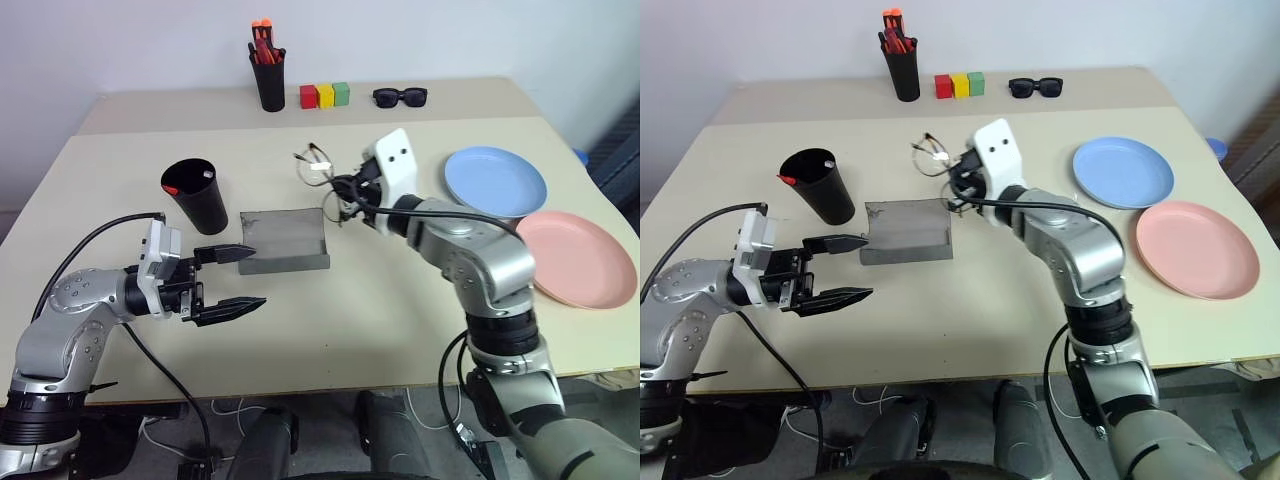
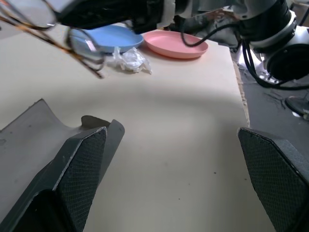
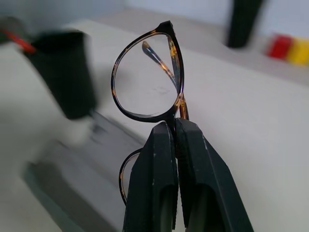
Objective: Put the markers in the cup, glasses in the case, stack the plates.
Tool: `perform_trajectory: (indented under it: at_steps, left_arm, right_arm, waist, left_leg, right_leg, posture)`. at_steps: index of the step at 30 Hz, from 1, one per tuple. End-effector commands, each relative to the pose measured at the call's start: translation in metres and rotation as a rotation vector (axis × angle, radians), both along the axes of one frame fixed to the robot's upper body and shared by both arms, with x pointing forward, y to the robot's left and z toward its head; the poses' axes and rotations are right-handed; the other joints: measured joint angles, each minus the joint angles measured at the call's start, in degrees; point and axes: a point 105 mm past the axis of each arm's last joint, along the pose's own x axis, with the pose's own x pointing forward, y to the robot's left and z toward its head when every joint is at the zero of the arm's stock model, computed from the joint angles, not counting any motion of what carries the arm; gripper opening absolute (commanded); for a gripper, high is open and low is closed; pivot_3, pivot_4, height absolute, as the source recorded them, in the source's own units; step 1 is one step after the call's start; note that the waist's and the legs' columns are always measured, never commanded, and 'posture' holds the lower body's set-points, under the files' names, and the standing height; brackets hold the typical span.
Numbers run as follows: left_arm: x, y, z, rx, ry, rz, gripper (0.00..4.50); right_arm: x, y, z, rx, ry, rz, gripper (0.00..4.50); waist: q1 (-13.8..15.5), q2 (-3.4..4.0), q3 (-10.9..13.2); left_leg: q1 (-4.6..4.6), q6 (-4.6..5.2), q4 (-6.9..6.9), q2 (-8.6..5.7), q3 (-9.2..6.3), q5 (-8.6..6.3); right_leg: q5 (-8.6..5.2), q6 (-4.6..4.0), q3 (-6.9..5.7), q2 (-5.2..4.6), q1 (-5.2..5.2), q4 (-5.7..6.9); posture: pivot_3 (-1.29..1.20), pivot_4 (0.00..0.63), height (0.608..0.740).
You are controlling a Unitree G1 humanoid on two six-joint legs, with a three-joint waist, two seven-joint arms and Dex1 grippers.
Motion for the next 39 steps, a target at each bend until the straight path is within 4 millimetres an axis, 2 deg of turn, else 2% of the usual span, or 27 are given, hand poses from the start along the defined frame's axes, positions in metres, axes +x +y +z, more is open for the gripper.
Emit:
perform_trajectory:
  at_steps: [1, 6, 10, 15, 23, 33, 39]
  left_arm:
    - [-0.003, 0.001, 0.010, -0.005, -0.042, 0.004, 4.50]
    - [-0.005, 0.001, 0.009, 0.002, -0.044, 0.011, 4.50]
    - [-0.006, 0.001, 0.009, 0.003, -0.043, 0.015, 4.50]
    - [-0.007, -0.002, 0.010, -0.003, -0.042, 0.010, 4.50]
    - [-0.006, -0.003, 0.012, 0.000, -0.047, 0.003, 4.50]
    - [-0.007, -0.005, 0.011, 0.003, -0.048, -0.005, 4.50]
    - [-0.005, -0.005, 0.012, 0.006, -0.050, -0.006, 4.50]
  right_arm:
    - [-0.006, 0.021, 0.012, 0.044, -0.095, 0.092, 0.03]
    - [-0.013, 0.047, -0.012, 0.013, -0.119, 0.181, 0.03]
    - [-0.011, 0.054, -0.028, -0.033, -0.128, 0.195, 0.03]
    - [-0.005, 0.056, -0.034, -0.048, -0.143, 0.175, 0.03]
    - [-0.007, 0.045, -0.052, -0.187, -0.138, 0.206, 0.03]
    - [-0.004, 0.017, -0.070, -0.318, -0.117, 0.206, 0.03]
    - [-0.014, -0.004, -0.079, -0.427, -0.081, 0.283, 0.03]
  waist:
    - [-0.09, 0.00, 0.00]
    - [-0.23, 0.00, 0.00]
    - [-0.31, 0.00, 0.00]
    - [-0.30, 0.00, 0.00]
    - [-0.25, 0.00, 0.00]
    - [-0.19, 0.00, 0.00]
    - [0.08, -0.01, 0.00]
  left_leg:
    - [0.00, 0.00, -0.01, -0.01, 0.00, 0.00]
    - [0.10, -0.15, -0.33, 0.00, 0.01, 0.08]
    - [0.10, -0.20, -0.44, 0.01, 0.01, 0.11]
    - [0.10, -0.23, -0.45, 0.01, 0.01, 0.13]
    - [0.10, -0.24, -0.46, 0.01, 0.01, 0.13]
    - [0.10, -0.24, -0.46, 0.02, 0.02, 0.14]
    - [0.09, -0.24, -0.43, 0.01, 0.02, 0.14]
  right_leg:
    - [0.00, 0.00, 0.00, 0.00, 0.00, 0.00]
    - [0.00, -0.04, 0.01, 0.00, -0.11, 0.01]
    - [0.01, -0.11, 0.01, 0.00, -0.17, 0.03]
    - [0.02, -0.12, 0.01, 0.00, -0.18, 0.03]
    - [0.01, -0.12, 0.01, 0.00, -0.18, 0.03]
    - [0.01, -0.13, 0.01, 0.00, -0.17, 0.03]
    - [0.01, -0.12, 0.00, 0.00, -0.13, 0.00]
  posture:
    - [0.00, 0.150, 0.740]
    - [0.00, 0.150, 0.740]
    - [0.00, 0.150, 0.740]
    - [0.00, 0.150, 0.740]
    - [0.00, 0.150, 0.740]
    - [0.00, 0.150, 0.740]
    - [0.00, 0.150, 0.740]
